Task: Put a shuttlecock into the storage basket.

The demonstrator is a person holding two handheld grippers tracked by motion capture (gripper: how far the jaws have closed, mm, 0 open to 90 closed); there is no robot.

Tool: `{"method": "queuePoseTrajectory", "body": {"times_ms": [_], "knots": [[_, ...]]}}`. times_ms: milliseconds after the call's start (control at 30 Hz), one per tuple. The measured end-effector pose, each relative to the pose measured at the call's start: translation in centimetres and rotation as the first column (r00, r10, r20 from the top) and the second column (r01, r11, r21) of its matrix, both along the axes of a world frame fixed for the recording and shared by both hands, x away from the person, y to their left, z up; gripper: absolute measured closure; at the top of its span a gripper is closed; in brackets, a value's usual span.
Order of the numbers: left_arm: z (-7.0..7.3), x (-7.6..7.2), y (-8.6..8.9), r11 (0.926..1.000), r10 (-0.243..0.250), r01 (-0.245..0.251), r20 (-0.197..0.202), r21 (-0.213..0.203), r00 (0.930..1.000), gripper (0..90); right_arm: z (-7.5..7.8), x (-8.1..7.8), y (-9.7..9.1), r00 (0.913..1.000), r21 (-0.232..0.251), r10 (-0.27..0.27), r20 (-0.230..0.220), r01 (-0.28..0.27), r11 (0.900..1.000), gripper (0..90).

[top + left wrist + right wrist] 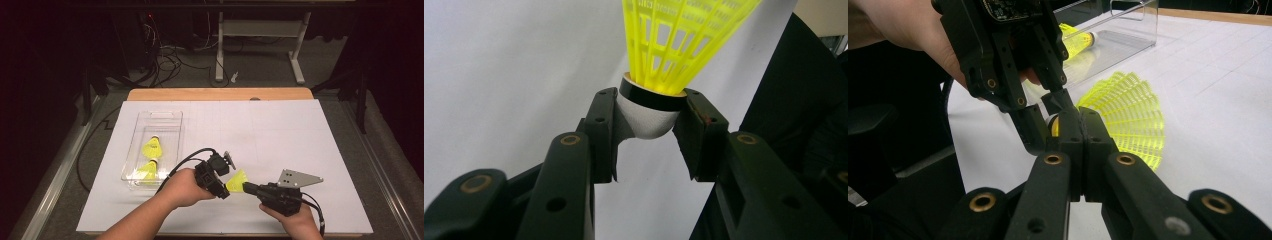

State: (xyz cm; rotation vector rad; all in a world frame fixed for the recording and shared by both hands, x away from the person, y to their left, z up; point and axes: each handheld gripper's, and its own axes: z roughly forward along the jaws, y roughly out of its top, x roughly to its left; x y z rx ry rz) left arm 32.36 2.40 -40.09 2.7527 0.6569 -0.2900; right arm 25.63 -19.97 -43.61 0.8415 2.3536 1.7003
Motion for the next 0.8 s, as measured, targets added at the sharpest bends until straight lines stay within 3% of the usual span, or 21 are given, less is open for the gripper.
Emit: {"method": "queuePoseTrajectory", "body": {"times_ms": [533, 800], "knots": [[0.00, -0.09, -0.04, 0.9999, 0.005, -0.005, 0.011, 0.015, 0.9999, 63.7, -0.08, -0.09, 0.19, 0.9998, -0.013, 0.000, 0.017, 0.000, 0.9999, 89.7], [0.02, -0.05, 0.02, 0.9998, 0.016, -0.016, 0.013, 0.011, 0.9998, 63.7, -0.05, -0.19, 0.24, 0.9993, -0.023, -0.001, 0.037, 0.002, 0.9997, 78.8]]}}
